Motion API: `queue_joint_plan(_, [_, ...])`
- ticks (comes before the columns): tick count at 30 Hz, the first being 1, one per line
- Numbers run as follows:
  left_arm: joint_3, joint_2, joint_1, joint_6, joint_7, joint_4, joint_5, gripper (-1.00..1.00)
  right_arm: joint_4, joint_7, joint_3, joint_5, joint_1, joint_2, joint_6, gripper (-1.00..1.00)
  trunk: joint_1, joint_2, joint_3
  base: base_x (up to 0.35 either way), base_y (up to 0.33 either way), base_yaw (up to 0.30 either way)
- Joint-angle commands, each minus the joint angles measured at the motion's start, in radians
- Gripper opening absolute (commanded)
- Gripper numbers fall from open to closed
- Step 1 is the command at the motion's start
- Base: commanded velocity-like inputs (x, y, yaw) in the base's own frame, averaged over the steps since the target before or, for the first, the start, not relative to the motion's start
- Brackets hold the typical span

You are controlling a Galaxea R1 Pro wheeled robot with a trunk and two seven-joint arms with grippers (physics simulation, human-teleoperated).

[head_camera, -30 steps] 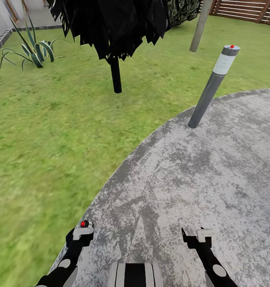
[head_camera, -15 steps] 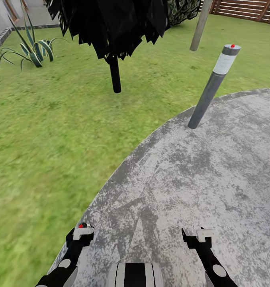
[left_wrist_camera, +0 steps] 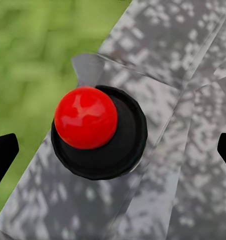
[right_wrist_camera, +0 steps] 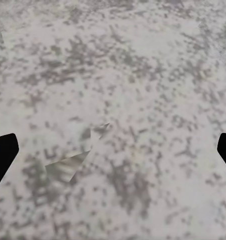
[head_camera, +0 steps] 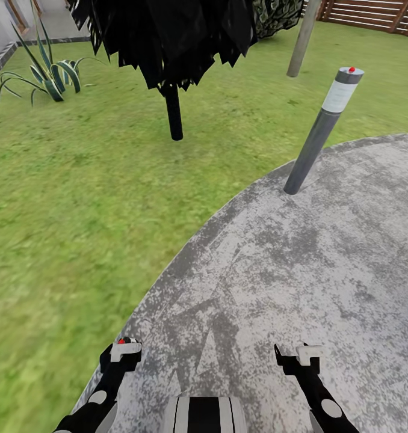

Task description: Pick up the pesticide atomizer in the garden and spray insectifuge to fully cover both potted plants in the garden.

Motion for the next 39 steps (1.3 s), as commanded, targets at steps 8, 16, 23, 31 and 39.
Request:
queue_joint_plan(8, [-0.002, 0.000, 0.000, -0.003, 0.004, 0.000, -0.001, 1.00, 0.001, 0.000, -0.001, 0.001, 0.000, 0.000, -0.003, 1.00, 0.000, 0.000, -0.001, 0.000, 0.000, 0.085])
queue_joint_plan(16, [-0.002, 0.000, 0.000, -0.003, 0.004, -0.003, -0.001, 1.00, 0.001, 0.000, -0.001, 0.001, 0.000, 0.000, -0.003, 1.00, 0.000, 0.000, -0.001, 0.000, 0.000, 0.009])
queue_joint_plan(23, [-0.003, 0.000, 0.000, -0.003, 0.004, -0.004, -0.001, 1.00, 0.001, 0.000, -0.001, 0.001, 0.000, 0.000, -0.003, 1.00, 0.000, 0.000, -0.001, 0.000, 0.000, 0.000])
queue_joint_plan(31, [-0.003, 0.000, 0.000, -0.003, 0.004, -0.005, -0.001, 1.00, 0.002, 0.000, -0.001, 0.001, 0.000, 0.000, -0.003, 1.00, 0.000, 0.000, 0.003, 0.000, 0.000, 0.000])
queue_joint_plan(39, [-0.003, 0.000, 0.000, -0.003, 0.004, -0.004, -0.001, 1.00, 0.002, 0.000, -0.001, 0.002, 0.000, 0.000, -0.003, 1.00, 0.000, 0.000, 0.003, 0.037, 0.000, 0.000])
